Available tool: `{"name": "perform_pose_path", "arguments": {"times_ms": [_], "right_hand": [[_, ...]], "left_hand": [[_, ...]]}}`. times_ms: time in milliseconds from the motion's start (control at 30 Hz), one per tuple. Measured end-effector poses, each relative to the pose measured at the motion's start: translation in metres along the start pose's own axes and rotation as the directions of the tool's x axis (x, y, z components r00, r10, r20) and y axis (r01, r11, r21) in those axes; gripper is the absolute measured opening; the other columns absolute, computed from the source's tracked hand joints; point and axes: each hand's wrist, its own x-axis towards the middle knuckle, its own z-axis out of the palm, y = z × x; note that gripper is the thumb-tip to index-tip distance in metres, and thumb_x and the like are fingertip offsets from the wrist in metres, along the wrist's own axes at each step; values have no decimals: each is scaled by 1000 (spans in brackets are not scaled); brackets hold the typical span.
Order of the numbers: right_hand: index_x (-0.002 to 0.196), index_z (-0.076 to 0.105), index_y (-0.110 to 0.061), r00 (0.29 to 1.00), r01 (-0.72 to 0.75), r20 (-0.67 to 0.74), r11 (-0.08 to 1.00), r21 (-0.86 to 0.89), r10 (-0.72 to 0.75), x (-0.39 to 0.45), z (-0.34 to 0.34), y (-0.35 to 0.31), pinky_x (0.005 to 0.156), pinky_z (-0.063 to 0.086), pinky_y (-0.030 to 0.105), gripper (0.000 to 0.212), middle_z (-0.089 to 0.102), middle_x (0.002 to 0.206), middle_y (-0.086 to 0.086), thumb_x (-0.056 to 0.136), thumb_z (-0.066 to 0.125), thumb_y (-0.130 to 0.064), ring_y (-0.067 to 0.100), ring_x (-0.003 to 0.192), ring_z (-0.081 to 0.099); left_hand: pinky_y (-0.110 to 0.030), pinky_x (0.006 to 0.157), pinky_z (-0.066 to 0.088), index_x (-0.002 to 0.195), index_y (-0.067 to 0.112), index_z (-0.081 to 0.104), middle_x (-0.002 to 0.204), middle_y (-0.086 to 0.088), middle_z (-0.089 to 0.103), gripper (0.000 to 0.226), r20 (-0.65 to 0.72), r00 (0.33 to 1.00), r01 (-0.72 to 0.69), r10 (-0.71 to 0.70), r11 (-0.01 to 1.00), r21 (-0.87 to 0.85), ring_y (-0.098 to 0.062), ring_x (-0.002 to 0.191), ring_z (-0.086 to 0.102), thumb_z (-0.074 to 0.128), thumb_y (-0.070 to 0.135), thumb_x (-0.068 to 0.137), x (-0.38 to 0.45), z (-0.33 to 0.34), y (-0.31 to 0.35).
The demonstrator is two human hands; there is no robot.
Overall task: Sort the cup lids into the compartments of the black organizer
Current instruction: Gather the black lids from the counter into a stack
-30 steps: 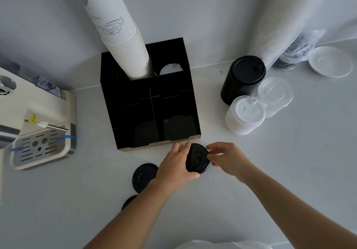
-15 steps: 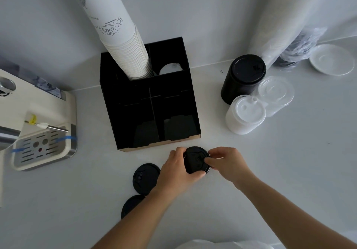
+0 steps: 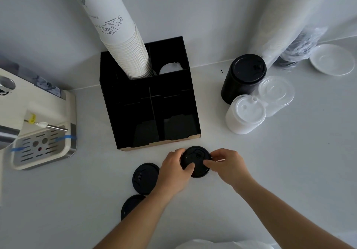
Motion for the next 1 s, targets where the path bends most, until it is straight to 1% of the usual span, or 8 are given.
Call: {"name": "perform_pose_path", "arguments": {"times_ms": [100,233,467,567,700,800,900,1000], "right_hand": [[86,73,-28,1000,17,-9,999,29,-17,0,3,-2,66,53,28,7,71,88,-7,80,76,-29,17,84,69],[92,77,-23,999,34,-9,999,37,-34,0,2,-4,65,55,27,9,73,86,-6,84,72,-26,18,82,70],[88,74,-25,1000,1,-16,998,56,0,2,4,-3,69,55,30,5,72,89,-7,84,71,-26,17,84,71],[89,75,-23,1000,-5,-22,997,75,7,2,5,-4,71,55,30,8,73,88,-4,82,72,-25,19,85,70],[91,76,-21,1000,-18,-4,995,98,18,1,4,-6,67,53,26,10,74,87,-2,83,72,-24,20,83,71],[89,75,-23,1000,-26,5,995,100,26,0,4,-9,70,56,29,6,73,88,-3,85,70,-24,20,82,72],[85,73,-27,999,-36,7,993,114,35,-1,4,-12,72,58,31,4,73,90,-5,85,70,-25,20,82,72],[84,73,-25,999,-39,7,988,149,38,-3,5,-15,63,52,27,2,73,90,-5,83,73,-24,19,79,73]], "left_hand": [[-27,89,53,130,23,52,121,2,60,47,-27,1000,5,-6,1000,-30,-13,107,59,65,31,86,1,-1,-1],[-22,84,48,127,24,52,120,4,60,43,-48,999,-9,6,999,-46,-11,106,57,65,29,87,2,-2,0],[-34,92,54,125,25,53,121,4,61,37,-55,998,-30,28,999,-42,-14,111,58,63,27,89,6,-4,3],[-26,88,52,124,23,54,122,4,60,36,-68,997,-35,33,999,-29,-13,111,57,63,27,89,6,-3,2],[-23,86,51,123,20,56,121,1,60,35,-76,997,-26,22,999,-42,-12,108,58,64,24,89,5,-3,-1],[-18,82,48,123,20,57,121,0,60,35,-82,996,-30,25,998,-57,-11,106,58,64,22,89,6,-4,-2],[-17,82,46,126,19,58,122,0,62,38,-91,995,-33,25,996,-78,-11,106,59,65,20,89,6,-6,-1],[-17,83,46,127,17,59,122,-1,64,39,-108,994,-40,30,995,-90,-11,106,59,65,18,89,8,-8,0]]}}
